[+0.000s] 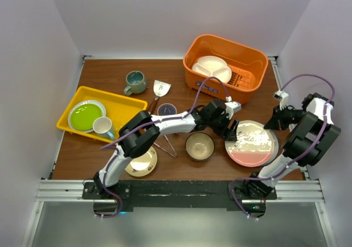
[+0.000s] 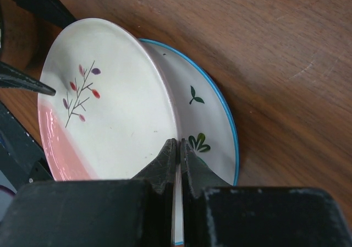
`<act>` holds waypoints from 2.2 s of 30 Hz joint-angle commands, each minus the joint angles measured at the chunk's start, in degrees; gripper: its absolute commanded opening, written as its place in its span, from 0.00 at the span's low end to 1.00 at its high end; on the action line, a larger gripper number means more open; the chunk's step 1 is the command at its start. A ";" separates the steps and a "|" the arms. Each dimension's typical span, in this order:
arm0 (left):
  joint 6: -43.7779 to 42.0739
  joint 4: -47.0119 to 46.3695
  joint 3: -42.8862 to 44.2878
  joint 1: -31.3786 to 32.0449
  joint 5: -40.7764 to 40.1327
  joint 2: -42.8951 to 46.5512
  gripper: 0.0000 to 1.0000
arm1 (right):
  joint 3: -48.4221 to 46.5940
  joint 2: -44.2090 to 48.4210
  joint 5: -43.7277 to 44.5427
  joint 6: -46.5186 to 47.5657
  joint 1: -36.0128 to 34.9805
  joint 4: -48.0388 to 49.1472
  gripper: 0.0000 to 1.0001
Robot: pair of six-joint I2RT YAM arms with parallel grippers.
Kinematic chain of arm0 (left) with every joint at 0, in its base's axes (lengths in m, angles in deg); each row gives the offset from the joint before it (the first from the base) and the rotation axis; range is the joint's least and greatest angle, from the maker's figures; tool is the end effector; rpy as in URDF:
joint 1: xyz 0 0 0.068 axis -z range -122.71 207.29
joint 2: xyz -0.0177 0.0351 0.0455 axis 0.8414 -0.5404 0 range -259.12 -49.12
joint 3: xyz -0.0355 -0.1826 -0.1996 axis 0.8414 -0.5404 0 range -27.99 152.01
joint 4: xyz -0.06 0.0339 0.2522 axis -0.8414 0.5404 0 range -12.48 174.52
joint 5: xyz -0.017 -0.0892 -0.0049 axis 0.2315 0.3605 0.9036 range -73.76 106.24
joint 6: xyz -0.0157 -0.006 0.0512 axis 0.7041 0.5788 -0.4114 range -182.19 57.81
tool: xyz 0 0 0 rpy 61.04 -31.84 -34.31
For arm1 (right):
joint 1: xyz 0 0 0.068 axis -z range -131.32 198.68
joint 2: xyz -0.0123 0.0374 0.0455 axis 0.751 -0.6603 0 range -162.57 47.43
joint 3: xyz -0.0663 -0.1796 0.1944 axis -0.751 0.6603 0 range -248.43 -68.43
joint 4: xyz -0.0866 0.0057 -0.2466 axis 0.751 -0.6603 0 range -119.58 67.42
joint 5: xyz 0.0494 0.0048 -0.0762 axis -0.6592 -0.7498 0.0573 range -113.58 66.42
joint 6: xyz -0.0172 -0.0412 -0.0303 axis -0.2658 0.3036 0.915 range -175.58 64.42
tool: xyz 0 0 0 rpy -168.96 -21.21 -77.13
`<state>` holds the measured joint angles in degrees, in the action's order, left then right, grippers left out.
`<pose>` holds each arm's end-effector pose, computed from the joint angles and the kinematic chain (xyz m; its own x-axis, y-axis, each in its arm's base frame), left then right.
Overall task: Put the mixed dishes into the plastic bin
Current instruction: Pick up the plate at the center of the board.
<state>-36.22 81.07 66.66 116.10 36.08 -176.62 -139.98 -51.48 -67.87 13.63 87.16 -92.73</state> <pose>0.2515 -0.4388 0.1768 -0.6906 0.3454 -0.6355 0.7160 0.4502 -0.5335 0.2448 -0.1628 0.2163 -0.7587 -0.2517 -0.6008 -0.5420 0.7555 0.3680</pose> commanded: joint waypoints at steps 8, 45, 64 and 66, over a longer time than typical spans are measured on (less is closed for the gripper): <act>2.06 -2.67 0.71 0.26 8.73 -0.47 0.66 | 0.27 -0.67 -1.59 -3.03 -0.51 3.53 0.00; 12.16 -13.66 -4.74 -3.87 17.96 2.87 0.45 | 3.17 0.74 -8.00 -1.53 -5.52 0.45 0.00; 15.86 -18.23 -4.91 -7.21 21.38 5.59 0.00 | 1.24 2.76 -11.08 -0.04 -6.14 -3.24 0.00; 15.95 -19.19 -5.44 -7.74 21.47 6.47 0.00 | 0.71 2.85 -11.25 0.49 -6.14 -4.29 0.05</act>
<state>-16.74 73.22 61.00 108.34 56.14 -176.69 -137.92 -50.76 -72.99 13.24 82.26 -91.76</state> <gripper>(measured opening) 0.136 0.025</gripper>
